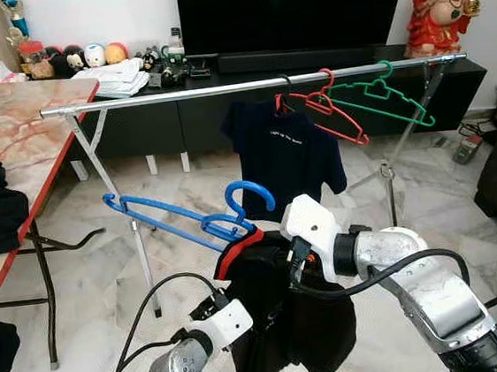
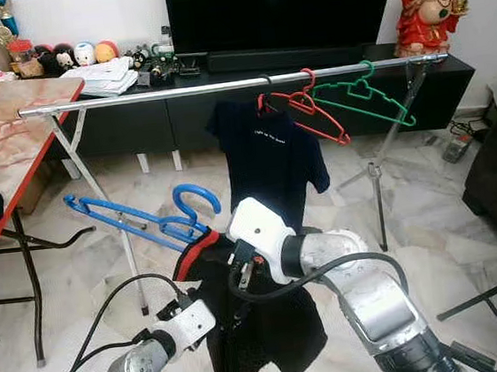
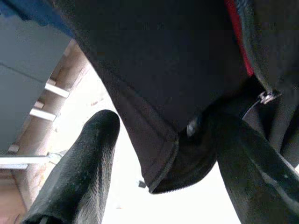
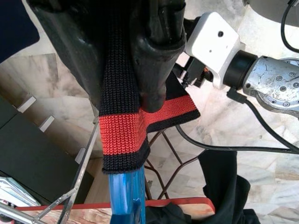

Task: Hang hanger

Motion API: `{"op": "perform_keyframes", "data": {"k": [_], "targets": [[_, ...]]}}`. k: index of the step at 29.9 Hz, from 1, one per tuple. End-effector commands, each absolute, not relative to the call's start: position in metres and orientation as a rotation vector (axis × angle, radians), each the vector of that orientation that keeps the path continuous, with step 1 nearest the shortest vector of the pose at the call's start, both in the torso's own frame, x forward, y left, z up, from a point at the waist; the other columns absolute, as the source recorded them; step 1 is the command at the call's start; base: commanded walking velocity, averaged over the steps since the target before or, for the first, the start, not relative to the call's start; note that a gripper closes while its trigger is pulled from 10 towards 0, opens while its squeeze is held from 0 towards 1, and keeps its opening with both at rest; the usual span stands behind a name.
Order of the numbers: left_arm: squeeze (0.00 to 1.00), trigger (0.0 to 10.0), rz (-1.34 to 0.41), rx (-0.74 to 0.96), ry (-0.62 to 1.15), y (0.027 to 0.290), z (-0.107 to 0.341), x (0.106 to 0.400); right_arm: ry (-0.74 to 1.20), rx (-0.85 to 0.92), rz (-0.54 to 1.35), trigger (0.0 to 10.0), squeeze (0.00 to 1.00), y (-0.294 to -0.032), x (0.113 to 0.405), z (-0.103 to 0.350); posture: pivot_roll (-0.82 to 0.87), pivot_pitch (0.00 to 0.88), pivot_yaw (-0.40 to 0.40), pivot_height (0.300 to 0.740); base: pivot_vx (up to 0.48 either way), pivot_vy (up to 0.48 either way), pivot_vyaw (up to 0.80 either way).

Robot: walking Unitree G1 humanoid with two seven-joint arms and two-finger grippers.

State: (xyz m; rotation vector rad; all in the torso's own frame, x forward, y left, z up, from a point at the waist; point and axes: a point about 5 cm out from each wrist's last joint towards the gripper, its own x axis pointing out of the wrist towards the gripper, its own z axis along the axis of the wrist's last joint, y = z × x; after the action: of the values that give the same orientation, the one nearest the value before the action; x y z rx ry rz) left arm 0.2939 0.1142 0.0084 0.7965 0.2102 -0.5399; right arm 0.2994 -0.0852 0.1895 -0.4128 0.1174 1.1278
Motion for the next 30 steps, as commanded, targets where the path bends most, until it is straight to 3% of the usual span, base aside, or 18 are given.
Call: {"op": "perform_keyframes", "data": {"k": [1, 6, 12, 30], "targets": [[0.0, 10.0, -0.537, 0.846, 0.224, 0.116, 0.007, 0.295, 0.04, -0.421, 1.146, 0.0, 0.0, -0.081, 0.296, 0.208, 0.01, 0.038, -0.042, 0.74, 0.0, 0.0, 0.0], [0.0, 10.0, -0.47, 0.933, 0.239, 0.123, 0.006, 0.298, 0.039, -0.424, 1.144, 0.0, 0.0, -0.081, 0.297, 0.208, 0.0, 0.037, -0.042, 0.74, 0.0, 0.0, 0.0], [0.0, 10.0, -0.363, 0.906, 0.229, 0.13, 0.012, 0.305, 0.04, -0.422, 1.145, 0.0, 0.0, -0.082, 0.296, 0.209, 0.0, 0.038, -0.042, 0.74, 0.0, 0.0, 0.0], [0.0, 10.0, -0.444, 0.878, 0.194, 0.112, 0.01, 0.299, 0.008, -0.435, 1.142, 0.0, 0.0, -0.083, 0.299, 0.219, 0.0, 0.038, -0.04, 0.74, 0.0, 0.0, 0.0]]}}
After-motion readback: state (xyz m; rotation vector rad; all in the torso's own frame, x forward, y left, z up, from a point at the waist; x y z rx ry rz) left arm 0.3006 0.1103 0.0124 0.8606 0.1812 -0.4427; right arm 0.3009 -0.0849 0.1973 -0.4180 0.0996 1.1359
